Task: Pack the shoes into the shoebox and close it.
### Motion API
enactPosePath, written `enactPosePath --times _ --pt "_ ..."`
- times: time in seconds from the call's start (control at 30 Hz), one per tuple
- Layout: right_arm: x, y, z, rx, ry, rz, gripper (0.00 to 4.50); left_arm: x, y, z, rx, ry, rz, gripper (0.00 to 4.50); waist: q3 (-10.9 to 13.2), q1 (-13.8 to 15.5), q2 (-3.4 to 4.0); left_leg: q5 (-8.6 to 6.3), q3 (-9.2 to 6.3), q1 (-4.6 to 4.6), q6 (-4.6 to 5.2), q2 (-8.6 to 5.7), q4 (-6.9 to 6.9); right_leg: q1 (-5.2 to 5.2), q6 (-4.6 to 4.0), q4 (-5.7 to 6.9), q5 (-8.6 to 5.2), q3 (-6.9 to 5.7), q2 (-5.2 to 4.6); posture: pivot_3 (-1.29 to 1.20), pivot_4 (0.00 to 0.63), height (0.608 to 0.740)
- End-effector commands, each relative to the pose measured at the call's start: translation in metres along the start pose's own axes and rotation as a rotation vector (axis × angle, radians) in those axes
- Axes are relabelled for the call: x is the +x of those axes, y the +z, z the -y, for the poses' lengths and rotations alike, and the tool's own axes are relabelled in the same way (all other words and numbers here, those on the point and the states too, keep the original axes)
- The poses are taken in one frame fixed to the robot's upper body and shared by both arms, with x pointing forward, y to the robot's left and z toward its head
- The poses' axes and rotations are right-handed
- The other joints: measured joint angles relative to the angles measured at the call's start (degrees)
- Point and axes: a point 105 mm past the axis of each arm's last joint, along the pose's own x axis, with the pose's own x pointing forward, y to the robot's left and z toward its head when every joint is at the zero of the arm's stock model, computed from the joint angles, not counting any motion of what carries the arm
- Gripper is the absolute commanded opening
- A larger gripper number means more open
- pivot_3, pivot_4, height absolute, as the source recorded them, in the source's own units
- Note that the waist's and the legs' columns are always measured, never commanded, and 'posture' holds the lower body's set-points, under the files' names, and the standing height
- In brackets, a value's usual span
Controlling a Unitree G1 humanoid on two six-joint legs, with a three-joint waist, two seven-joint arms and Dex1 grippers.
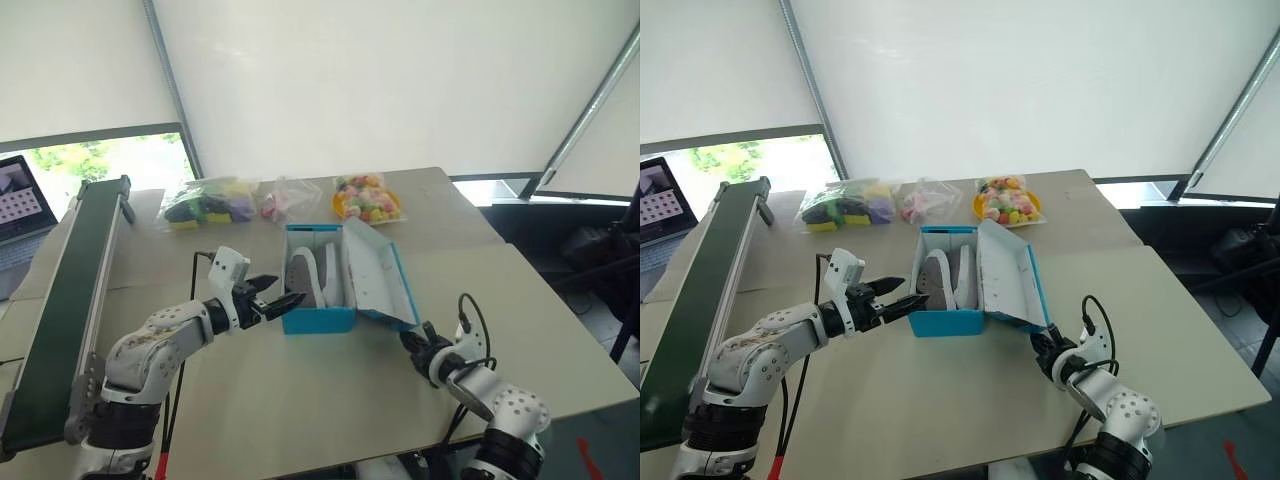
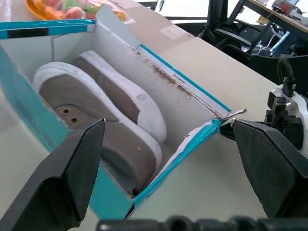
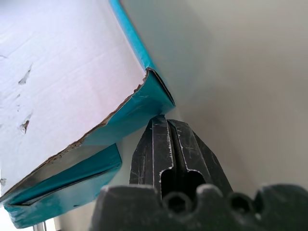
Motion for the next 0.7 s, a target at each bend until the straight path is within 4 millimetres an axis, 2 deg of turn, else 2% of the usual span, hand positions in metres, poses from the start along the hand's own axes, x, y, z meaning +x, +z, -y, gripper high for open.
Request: enactPosePath --times 0.03,0.13,0.23,0.3,0.37,0.47,0.7 --pt "0.014 -0.065 0.013 0.048 -0.047 -0.251 0.06 -0.006 0.013 0.001 0.040 0.014 0.040 4.50 0.0 0.0 -0.05 -0.02 -0.01 0.16 0.03 0.00 -0.09 0.04 0.01 0.00 0.01 0.00 -0.01 0.00 0.150 0.640" --pt "-0.001 -0.064 0.022 -0.125 -0.098 -0.312 0.06 -0.006 0.014 0.001 0.039 0.019 0.046 4.50 0.0 0.2 -0.13 -0.01 0.09 0.45 0.02 0.02 -0.55 0.00 -0.02 -0.04 0.02 0.06 0.10 0.00 0.150 0.640" --pt "-0.019 -0.066 0.037 -0.398 -0.163 -0.405 0.06 -0.007 0.013 0.001 0.038 0.021 0.045 4.50 0.0 1.3 0.00 -0.01 0.06 0.45 0.00 0.02 -0.61 -0.07 -0.62 0.06 0.20 0.13 0.19 0.00 0.150 0.640" --pt "-0.025 -0.070 0.031 -0.461 -0.122 -0.444 0.06 -0.007 0.013 0.001 0.038 0.022 0.047 4.50 -0.1 1.8 0.18 -0.05 0.12 0.41 -0.08 -0.09 -0.60 -0.09 -0.87 0.13 0.04 0.16 0.18 0.00 0.150 0.640" --pt "-0.025 -0.069 0.024 -0.472 -0.089 -0.440 0.06 -0.006 0.013 0.002 0.036 0.024 0.051 4.50 -0.1 2.3 0.22 -0.22 0.29 0.38 -0.30 -0.16 -0.57 -0.09 -0.78 0.07 -0.11 0.38 -0.02 0.00 0.150 0.640" --pt "-0.018 -0.057 0.025 -0.449 -0.121 -0.372 0.06 -0.007 0.013 0.002 0.036 0.025 0.050 4.50 -0.1 2.4 0.29 -0.46 0.18 0.38 -0.73 -0.15 -0.55 -0.13 -0.68 -0.01 -0.17 0.45 -0.02 0.00 0.150 0.640" --pt "0.017 -0.057 0.009 -0.233 -0.090 -0.261 0.06 -0.009 0.012 0.001 0.036 0.032 0.047 4.50 0.1 2.2 0.19 -0.43 0.26 0.62 -0.82 -0.21 -0.50 -0.02 -0.27 -0.04 -0.30 0.65 0.08 0.00 0.150 0.640"
